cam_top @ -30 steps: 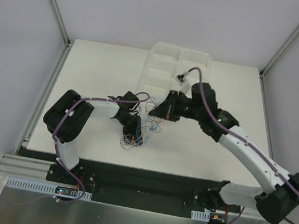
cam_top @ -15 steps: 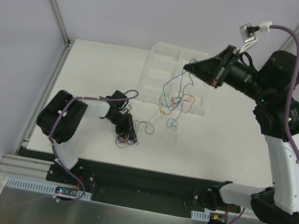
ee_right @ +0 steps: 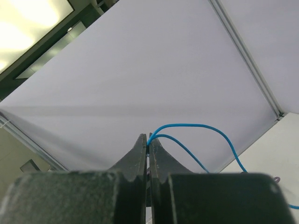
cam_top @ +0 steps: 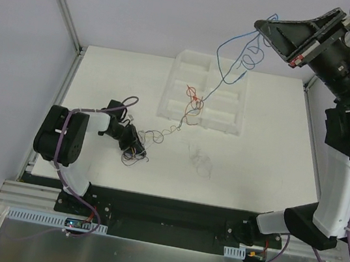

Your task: Untangle the cables

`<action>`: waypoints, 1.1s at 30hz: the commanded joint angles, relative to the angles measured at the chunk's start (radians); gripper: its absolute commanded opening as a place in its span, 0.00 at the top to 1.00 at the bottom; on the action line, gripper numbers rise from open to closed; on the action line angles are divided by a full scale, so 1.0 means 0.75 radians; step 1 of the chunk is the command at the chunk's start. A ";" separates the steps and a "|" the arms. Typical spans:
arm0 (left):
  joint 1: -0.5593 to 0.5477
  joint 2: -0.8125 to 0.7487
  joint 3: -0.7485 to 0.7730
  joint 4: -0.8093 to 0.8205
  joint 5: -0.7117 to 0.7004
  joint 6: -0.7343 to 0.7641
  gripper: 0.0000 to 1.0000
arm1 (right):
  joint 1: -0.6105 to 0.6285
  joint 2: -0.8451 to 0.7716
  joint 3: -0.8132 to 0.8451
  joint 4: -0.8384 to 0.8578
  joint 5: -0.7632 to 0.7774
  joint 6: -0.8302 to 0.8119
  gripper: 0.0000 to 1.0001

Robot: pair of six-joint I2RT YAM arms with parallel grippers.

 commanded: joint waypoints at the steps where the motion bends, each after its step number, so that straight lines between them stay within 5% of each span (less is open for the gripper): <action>1: 0.041 -0.009 -0.034 -0.082 -0.276 0.115 0.84 | -0.073 -0.114 -0.114 0.108 -0.031 0.012 1.00; 13: 0.268 -0.166 0.076 -0.256 -0.317 0.258 0.83 | -0.337 -0.315 -0.190 -0.656 0.402 -0.669 1.00; 22: 0.354 -0.279 0.221 -0.385 -0.335 0.323 0.80 | -0.370 -0.405 -0.740 -0.755 0.278 -0.735 1.00; 27: 0.344 -0.324 0.215 -0.393 -0.258 0.317 0.74 | -0.142 -0.376 -1.068 -0.618 0.228 -0.760 1.00; 33: 0.257 -0.481 0.234 -0.397 -0.094 0.364 0.50 | 0.182 -0.258 -1.015 -0.442 0.259 -0.697 1.00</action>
